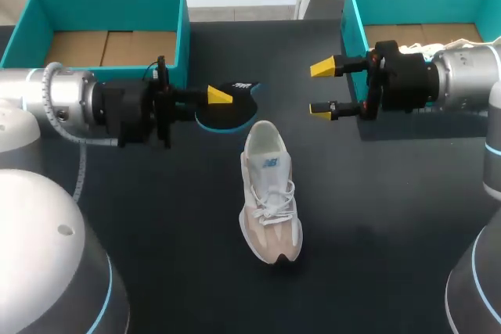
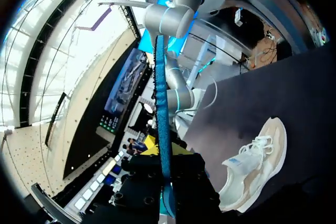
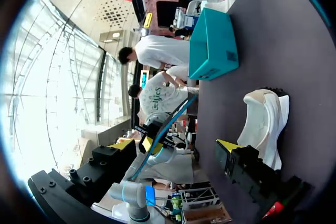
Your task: Take the shoe out of the shoebox, open the shoe tongue, remove and reinsert the insole, then place the shoe into the shoebox
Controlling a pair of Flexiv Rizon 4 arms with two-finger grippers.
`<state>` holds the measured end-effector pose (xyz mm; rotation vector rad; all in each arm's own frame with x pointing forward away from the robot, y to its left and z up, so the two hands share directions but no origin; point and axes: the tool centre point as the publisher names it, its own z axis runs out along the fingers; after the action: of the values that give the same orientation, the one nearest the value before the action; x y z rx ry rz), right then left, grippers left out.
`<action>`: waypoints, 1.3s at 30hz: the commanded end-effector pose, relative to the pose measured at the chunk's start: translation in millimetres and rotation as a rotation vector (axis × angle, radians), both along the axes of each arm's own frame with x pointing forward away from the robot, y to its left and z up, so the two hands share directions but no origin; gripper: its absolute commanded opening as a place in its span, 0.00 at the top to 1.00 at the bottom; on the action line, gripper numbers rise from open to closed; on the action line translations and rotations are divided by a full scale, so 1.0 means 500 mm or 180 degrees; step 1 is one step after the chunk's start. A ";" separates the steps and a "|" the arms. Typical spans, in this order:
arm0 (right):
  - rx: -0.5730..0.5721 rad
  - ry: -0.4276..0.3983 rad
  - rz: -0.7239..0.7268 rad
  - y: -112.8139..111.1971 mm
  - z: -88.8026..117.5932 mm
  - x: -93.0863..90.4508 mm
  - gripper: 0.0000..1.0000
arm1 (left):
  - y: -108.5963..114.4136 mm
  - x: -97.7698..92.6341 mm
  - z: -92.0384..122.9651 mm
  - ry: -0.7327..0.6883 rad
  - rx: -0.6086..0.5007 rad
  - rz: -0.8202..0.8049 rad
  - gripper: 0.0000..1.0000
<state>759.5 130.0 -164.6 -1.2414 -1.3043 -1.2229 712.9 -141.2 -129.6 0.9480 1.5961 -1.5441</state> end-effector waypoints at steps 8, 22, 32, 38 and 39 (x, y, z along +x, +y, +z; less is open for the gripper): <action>-0.0010 0.0003 -0.0006 0.002 0.000 -0.001 0.00 | 0.005 0.014 0.010 0.2966 0.0142 -0.0314 1.00; -0.0010 0.0003 -0.0006 0.002 0.000 -0.001 0.00 | 0.006 0.013 0.020 0.3031 0.0058 -0.0364 1.00; -0.0010 0.0003 -0.0006 0.002 0.000 -0.001 0.00 | 0.010 0.034 0.032 0.4168 -0.0001 -0.0231 1.00; -0.0010 0.0003 -0.0006 0.002 0.000 -0.001 0.00 | 0.006 0.042 0.064 0.5209 0.0091 -0.0054 1.00; -0.0010 0.0003 -0.0006 0.002 0.000 -0.001 0.00 | 0.006 0.041 0.066 0.5311 0.0111 -0.0018 1.00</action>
<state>759.6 130.0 -164.6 -1.2414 -1.3043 -1.2229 734.8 -136.2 -102.5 -0.1593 2.3543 -2.3989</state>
